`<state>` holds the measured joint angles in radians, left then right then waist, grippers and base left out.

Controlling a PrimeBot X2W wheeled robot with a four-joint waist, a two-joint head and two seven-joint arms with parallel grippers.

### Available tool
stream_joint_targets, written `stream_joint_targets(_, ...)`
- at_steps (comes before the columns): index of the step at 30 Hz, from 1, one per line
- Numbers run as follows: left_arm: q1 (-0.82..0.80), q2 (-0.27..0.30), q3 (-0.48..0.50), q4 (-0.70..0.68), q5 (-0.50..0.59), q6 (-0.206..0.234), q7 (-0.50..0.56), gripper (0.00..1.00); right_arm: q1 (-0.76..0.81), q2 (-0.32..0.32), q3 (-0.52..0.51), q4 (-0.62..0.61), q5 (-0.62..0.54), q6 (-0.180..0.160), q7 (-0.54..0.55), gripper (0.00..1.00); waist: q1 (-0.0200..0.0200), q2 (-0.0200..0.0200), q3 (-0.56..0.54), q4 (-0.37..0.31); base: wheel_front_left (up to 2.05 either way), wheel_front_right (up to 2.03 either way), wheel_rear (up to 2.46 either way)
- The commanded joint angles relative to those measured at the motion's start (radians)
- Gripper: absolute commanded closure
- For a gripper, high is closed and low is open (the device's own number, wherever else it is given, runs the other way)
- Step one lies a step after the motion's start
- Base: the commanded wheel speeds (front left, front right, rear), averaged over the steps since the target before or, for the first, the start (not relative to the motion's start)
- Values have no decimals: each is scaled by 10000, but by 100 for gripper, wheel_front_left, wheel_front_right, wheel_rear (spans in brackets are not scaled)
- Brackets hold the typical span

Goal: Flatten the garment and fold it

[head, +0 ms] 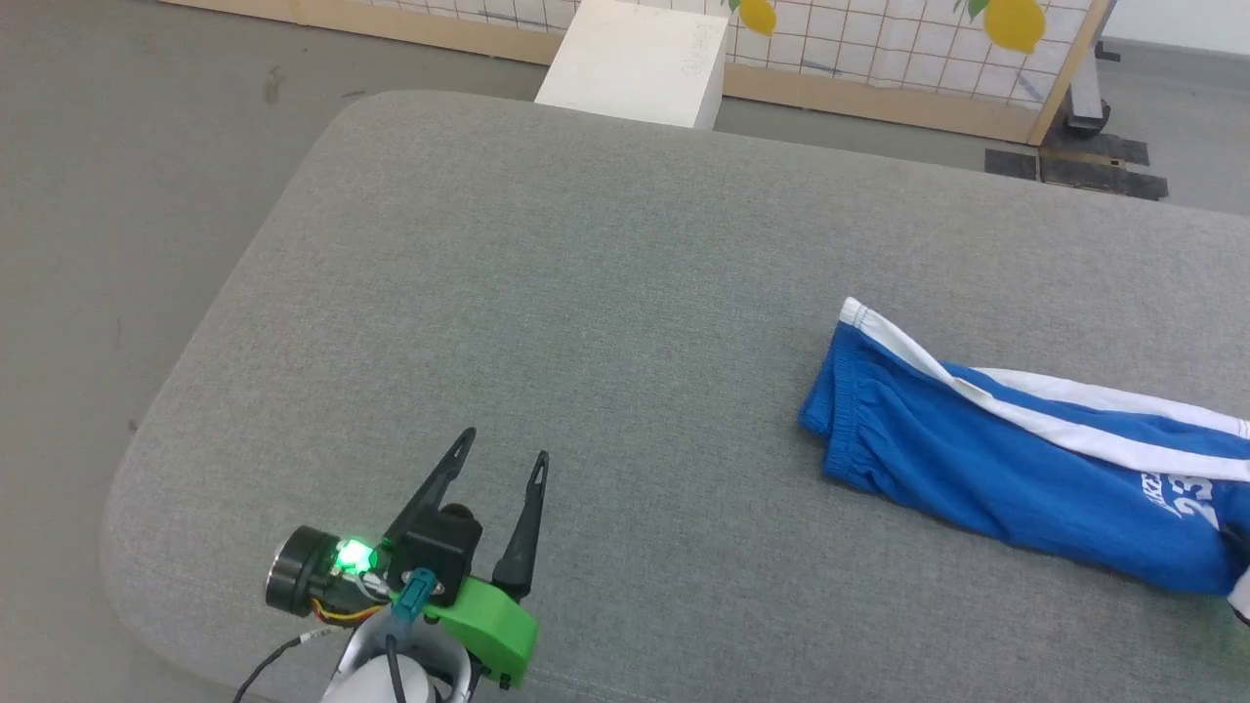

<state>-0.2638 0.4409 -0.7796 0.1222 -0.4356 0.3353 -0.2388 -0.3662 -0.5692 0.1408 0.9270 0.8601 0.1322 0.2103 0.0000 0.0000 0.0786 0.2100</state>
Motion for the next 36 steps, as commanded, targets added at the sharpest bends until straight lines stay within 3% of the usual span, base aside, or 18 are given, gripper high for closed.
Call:
stream_joint_targets(1,182,79,-9,-29,-157,-30,18,0,2,161,-120,-167,-112,-15,-135,100,0,0,-13,-18,0,0,0)
stream_joint_targets(12,258,161,-88,-40,-270,-34,171,0,122,886,-458,-2673,-379,-15,-99,100,0,0,-392,123,0,0,0)
stream_joint_targets(23,239,216,-68,-84,-313,86,203,0,396,1996,-524,-5286,-988,-15,937,100,0,0,-355,680,0,0,0)
stream_joint_targets(31,127,180,-68,-133,-292,155,182,0,208,2536,-81,-5628,-2037,-15,1781,100,0,0,5,1098,0,0,0)
stream_joint_targets(36,-45,8,-84,-97,-261,182,122,0,-75,2220,1078,-5443,-2924,-15,2150,100,0,0,373,1363,0,0,0)
